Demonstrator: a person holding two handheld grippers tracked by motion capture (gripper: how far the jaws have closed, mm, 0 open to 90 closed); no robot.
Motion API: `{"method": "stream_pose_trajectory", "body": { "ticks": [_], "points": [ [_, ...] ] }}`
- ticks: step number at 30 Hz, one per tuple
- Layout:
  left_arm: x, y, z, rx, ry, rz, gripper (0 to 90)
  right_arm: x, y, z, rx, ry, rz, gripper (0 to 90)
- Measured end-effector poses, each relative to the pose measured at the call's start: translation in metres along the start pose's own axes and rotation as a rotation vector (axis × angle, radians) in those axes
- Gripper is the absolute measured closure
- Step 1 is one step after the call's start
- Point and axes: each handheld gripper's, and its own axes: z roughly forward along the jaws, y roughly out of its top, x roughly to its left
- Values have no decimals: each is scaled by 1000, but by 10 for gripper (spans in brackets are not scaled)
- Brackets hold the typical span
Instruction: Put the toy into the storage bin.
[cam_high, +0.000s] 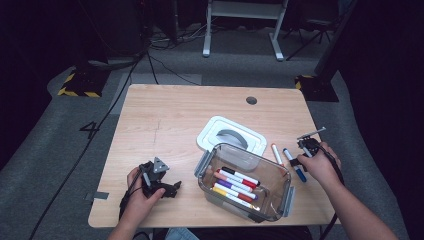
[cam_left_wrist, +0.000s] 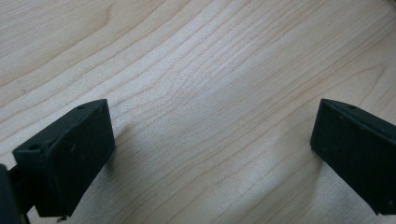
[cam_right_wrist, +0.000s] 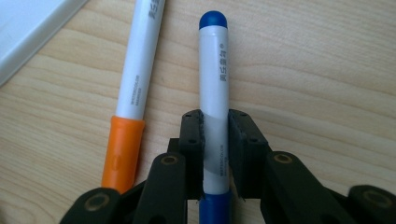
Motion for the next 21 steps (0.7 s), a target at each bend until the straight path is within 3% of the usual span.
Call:
{"method": "stream_pose_trajectory", "body": {
  "ticks": [4, 12, 21],
  "points": [
    [0, 0, 0, 0, 0, 0, 1, -4, 1, -11, -33, 21, 17, 771],
    [0, 0, 0, 0, 0, 0, 1, -3, 8, -43, -116, 72, 4, 771],
    [0, 0, 0, -1, 1, 0, 1, 13, 24, -81, -193, 105, -64, 771]
  ]
}}
